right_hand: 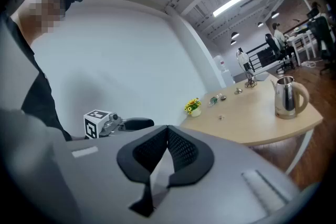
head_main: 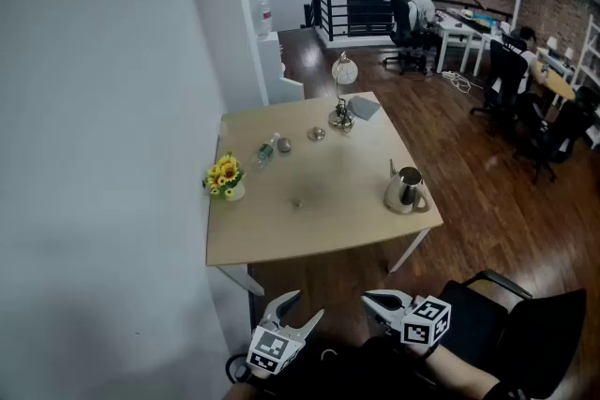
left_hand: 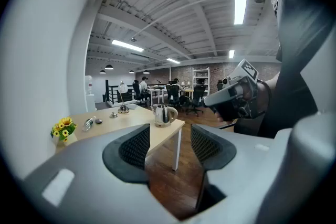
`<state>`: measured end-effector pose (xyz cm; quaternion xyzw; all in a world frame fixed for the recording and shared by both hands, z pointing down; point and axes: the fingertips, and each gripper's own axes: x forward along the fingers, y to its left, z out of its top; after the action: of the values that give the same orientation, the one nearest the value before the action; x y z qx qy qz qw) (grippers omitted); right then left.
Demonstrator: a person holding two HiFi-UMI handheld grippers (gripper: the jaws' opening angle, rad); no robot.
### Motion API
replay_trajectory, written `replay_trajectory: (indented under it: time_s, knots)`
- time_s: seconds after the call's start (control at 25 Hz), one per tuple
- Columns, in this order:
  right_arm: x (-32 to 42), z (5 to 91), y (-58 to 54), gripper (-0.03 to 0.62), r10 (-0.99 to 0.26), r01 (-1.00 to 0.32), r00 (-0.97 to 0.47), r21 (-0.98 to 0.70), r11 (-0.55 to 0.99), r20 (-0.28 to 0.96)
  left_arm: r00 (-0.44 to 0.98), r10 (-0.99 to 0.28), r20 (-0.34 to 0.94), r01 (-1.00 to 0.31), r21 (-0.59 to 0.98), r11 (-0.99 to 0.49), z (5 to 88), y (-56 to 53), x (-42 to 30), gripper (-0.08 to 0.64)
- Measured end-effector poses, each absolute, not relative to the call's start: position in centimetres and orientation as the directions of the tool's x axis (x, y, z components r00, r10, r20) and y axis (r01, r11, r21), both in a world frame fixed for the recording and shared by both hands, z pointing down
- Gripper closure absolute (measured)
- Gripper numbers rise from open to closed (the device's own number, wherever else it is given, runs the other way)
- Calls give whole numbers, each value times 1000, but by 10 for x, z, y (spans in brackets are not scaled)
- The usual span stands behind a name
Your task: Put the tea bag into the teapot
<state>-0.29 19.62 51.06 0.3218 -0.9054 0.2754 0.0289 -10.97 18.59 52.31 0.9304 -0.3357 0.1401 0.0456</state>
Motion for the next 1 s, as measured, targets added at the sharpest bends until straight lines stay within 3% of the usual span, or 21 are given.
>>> replay_trajectory:
  time_s: [0.56, 1.0]
  knots:
    - [17, 530, 126, 584, -560, -593, -795, -499, 632, 233, 710, -617, 340, -656, 0, -755, 541, 123, -97, 321]
    - [22, 533, -6, 584, -444, -482, -873, -500, 720, 202, 635, -676, 375, -729, 1, -684, 547, 3, -76, 321]
